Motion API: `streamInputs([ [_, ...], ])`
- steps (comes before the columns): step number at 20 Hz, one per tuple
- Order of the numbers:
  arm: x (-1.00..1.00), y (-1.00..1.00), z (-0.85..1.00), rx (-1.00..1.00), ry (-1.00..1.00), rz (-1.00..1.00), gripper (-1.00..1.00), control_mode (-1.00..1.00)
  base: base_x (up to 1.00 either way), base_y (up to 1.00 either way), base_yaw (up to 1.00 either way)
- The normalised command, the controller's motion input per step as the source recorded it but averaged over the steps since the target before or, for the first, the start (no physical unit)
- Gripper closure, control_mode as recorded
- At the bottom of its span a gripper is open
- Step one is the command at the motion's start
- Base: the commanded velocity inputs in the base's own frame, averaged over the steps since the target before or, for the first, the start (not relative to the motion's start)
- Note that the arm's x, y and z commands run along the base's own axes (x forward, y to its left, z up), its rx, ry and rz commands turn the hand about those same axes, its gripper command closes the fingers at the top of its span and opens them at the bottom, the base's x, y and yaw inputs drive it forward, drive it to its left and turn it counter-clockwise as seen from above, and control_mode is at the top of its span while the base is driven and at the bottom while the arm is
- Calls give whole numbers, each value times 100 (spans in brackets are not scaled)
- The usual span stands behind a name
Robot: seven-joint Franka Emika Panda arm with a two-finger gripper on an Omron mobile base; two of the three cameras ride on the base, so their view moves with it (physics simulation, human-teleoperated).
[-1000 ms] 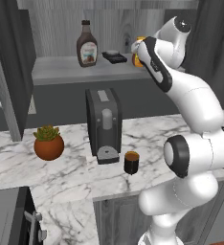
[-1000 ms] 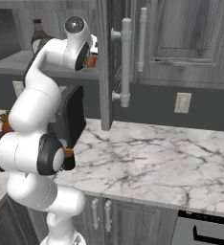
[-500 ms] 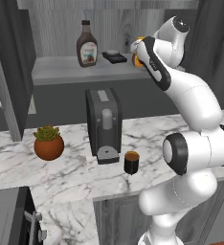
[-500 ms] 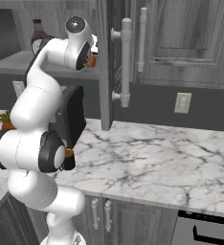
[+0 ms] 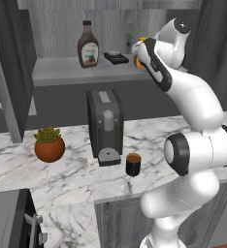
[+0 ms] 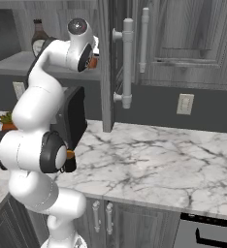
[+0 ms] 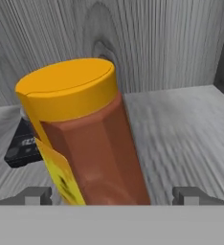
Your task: Pick the syrup bottle and honey bottle from the cabinet and place them next to the mug.
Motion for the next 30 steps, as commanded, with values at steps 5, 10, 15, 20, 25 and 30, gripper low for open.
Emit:
streamInputs([
  [5,15,0,0,0,0,0,-100,-100,0,0,0],
  [10,11,0,0,0,0,0,-100,-100,0,0,0],
  [15,0,0,0,0,0,0,-100,-100,0,0,0],
  [20,0,0,0,0,0,0,100,-100,0,0,0],
  [25,-11,0,0,0,0,0,100,-100,0,0,0],
  [30,-61,1,0,0,0,0,100,-100,0,0,0],
])
